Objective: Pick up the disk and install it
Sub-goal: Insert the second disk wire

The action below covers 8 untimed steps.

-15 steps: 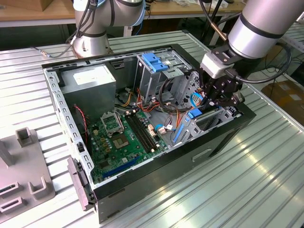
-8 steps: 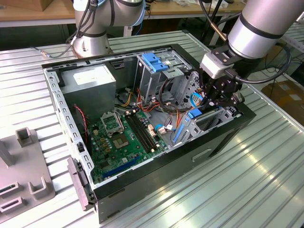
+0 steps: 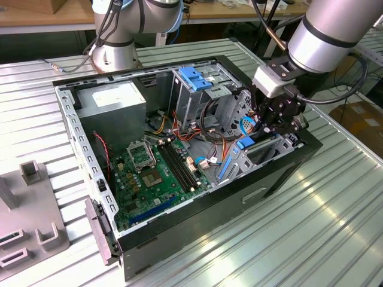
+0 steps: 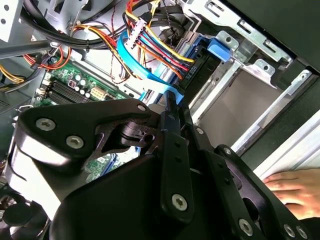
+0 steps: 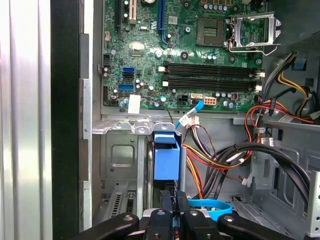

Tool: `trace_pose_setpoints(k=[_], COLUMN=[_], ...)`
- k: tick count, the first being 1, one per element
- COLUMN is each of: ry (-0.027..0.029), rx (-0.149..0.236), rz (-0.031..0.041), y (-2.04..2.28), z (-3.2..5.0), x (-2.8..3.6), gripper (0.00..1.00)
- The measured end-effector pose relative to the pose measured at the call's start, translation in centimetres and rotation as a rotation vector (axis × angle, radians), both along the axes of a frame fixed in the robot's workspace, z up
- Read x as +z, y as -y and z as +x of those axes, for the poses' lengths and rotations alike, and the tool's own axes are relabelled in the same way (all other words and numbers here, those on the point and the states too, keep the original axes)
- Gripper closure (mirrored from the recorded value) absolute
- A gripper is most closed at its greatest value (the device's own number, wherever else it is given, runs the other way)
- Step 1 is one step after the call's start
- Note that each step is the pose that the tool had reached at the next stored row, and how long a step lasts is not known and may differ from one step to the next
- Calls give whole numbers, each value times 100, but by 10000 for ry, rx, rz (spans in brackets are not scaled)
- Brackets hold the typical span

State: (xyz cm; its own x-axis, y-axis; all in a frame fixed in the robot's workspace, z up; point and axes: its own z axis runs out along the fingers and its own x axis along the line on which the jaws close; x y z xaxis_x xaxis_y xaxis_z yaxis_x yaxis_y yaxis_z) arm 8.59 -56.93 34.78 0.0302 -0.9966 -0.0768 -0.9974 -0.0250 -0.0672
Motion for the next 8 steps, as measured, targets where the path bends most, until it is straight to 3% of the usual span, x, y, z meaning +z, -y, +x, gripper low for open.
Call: trace_pose_setpoints(k=[8], ry=[0], rx=[-57], rz=[-1], y=[-7], z=[0], x=[-6], gripper=[84])
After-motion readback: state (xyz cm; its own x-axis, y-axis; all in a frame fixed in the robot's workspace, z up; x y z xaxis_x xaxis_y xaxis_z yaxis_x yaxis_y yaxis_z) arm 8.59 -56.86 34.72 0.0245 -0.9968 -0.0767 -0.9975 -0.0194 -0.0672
